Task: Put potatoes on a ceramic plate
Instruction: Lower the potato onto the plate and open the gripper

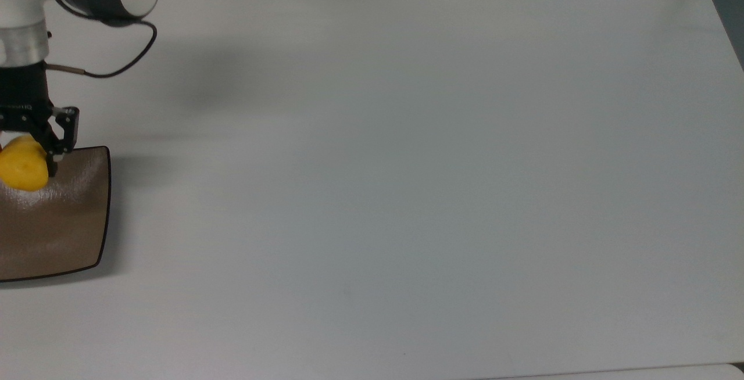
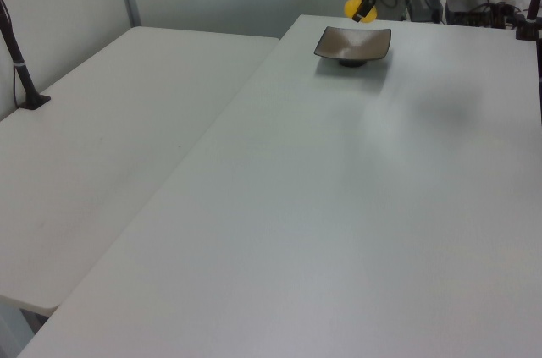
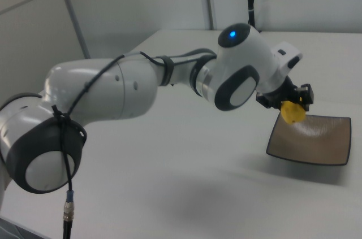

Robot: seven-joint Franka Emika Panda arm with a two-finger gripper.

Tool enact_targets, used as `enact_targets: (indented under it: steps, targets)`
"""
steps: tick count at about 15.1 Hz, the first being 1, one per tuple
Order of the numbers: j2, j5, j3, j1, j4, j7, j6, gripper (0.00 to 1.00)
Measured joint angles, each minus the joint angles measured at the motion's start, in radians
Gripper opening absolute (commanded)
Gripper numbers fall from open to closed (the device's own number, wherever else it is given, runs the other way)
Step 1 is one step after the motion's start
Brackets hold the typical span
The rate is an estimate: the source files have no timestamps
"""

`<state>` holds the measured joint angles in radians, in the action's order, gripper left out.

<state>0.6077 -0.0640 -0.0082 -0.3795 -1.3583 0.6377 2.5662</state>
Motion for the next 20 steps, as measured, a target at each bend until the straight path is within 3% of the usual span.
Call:
enact_targets:
  steps: [3, 5, 7, 8, 10, 14, 20]
  targets:
    - [0.051, 0.000, -0.004, 0.000, 0.001, 0.000, 0.090, 0.08]
    - [0.076, 0.000, -0.015, 0.000, 0.002, 0.000, 0.118, 0.18]
    - [0.101, 0.000, -0.023, 0.000, 0.003, 0.000, 0.154, 0.33]
    - [0.114, 0.000, -0.025, 0.000, 0.003, 0.000, 0.184, 0.50]
    - [0.139, 0.000, -0.026, 0.000, 0.004, 0.000, 0.223, 0.75]
    - [0.162, 0.000, -0.026, 0.000, 0.008, 0.000, 0.237, 1.00]
    - [0.160, 0.000, -0.027, 0.001, 0.014, -0.001, 0.237, 1.00]
